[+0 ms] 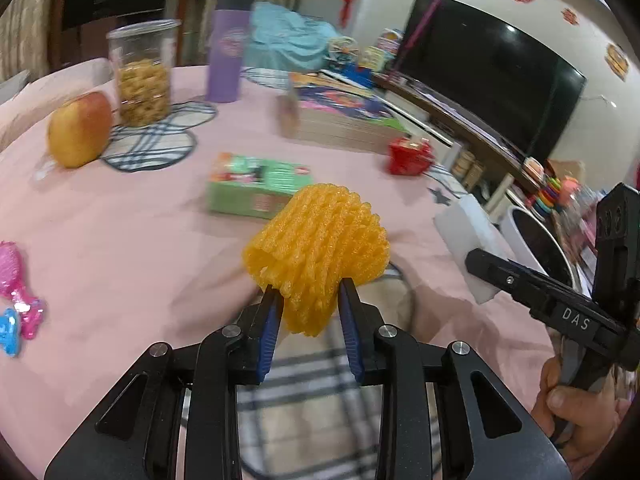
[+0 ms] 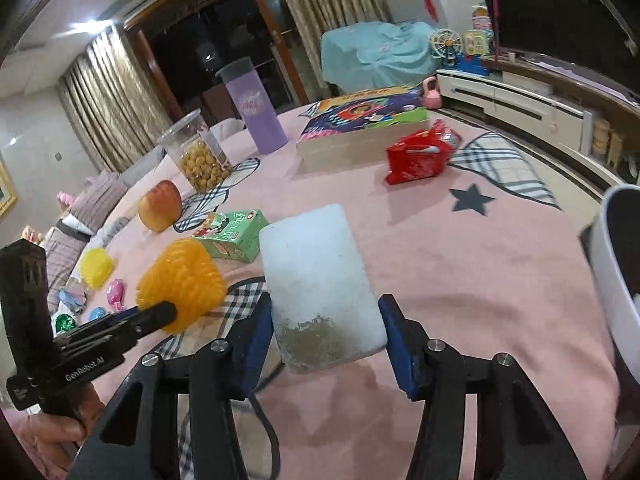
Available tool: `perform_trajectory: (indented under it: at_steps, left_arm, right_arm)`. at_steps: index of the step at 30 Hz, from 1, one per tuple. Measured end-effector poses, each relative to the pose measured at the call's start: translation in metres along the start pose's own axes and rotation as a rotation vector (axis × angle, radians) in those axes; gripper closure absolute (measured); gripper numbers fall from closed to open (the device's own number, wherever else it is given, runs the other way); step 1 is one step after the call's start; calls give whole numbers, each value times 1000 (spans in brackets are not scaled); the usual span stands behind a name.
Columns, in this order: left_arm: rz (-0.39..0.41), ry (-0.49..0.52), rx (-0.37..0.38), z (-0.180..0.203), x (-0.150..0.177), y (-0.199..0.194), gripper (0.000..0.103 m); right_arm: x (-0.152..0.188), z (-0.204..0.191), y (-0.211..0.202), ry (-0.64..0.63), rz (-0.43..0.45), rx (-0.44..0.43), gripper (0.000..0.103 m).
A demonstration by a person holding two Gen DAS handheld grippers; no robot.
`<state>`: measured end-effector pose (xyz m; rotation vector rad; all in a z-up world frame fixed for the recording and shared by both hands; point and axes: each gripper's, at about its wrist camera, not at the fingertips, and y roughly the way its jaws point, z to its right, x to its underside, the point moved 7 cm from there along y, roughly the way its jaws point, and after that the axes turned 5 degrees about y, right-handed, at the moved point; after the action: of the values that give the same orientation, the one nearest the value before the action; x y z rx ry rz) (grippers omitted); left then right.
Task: Collect trash
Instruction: 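Carry the orange foam net and white tissue pack toward the trash bin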
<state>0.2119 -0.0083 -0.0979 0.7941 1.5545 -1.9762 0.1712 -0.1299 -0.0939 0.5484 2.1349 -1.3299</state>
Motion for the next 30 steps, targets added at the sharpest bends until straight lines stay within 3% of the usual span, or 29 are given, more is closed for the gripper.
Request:
perform_trajectory:
  at_steps: [12,30]
  left_arm:
    - [-29,120,79,82,5,8,76]
    - [-53,237,147,163,5,16,76]
  right_arm:
    - [13,44,-53,83,47,47,50]
    - [14,98,-107,172,130,103,50]
